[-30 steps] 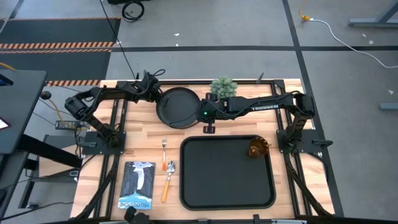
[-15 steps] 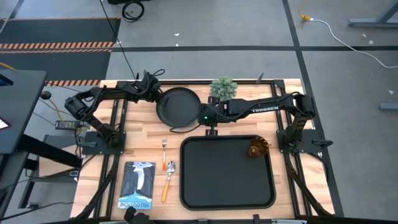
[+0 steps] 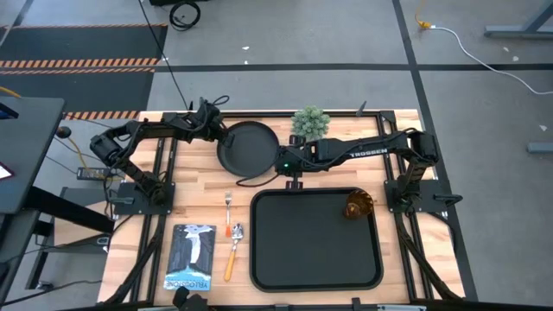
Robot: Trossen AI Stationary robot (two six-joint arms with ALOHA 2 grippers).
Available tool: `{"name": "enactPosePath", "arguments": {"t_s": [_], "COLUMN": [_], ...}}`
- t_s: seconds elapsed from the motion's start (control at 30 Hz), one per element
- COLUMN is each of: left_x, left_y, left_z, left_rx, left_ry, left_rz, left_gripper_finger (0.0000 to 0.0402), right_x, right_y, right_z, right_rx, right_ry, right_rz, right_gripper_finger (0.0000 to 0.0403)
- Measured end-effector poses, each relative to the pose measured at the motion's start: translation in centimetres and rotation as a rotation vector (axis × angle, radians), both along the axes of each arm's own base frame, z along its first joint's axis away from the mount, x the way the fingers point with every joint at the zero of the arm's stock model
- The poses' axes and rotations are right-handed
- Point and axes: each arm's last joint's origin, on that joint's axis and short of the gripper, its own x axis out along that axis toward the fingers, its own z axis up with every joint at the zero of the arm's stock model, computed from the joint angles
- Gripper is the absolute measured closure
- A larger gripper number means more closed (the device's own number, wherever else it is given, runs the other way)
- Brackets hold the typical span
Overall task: Pick and place plate/cup/fork/spoon on tray
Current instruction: Put the black plate on the black tray to the bottom left of the orange cup
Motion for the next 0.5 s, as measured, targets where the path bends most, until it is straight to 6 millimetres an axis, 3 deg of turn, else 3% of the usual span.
{"name": "enactPosePath", "arguments": {"t_s": [0.5], "left_x": [-0.21], "left_y": [-0.25], "left_z": [-0.24], "left_rx": [-0.026], "left_ry": [0.029], "left_rz": [-0.007], "left_gripper_finger": [0.028], "right_x": [0.02], "right_y": [0.1], "right_z": [0.0], "right_rx": [0.002], "right_ry": [-0.002], "right_rz": [0.0], "right_gripper_finger": [0.0293]}}
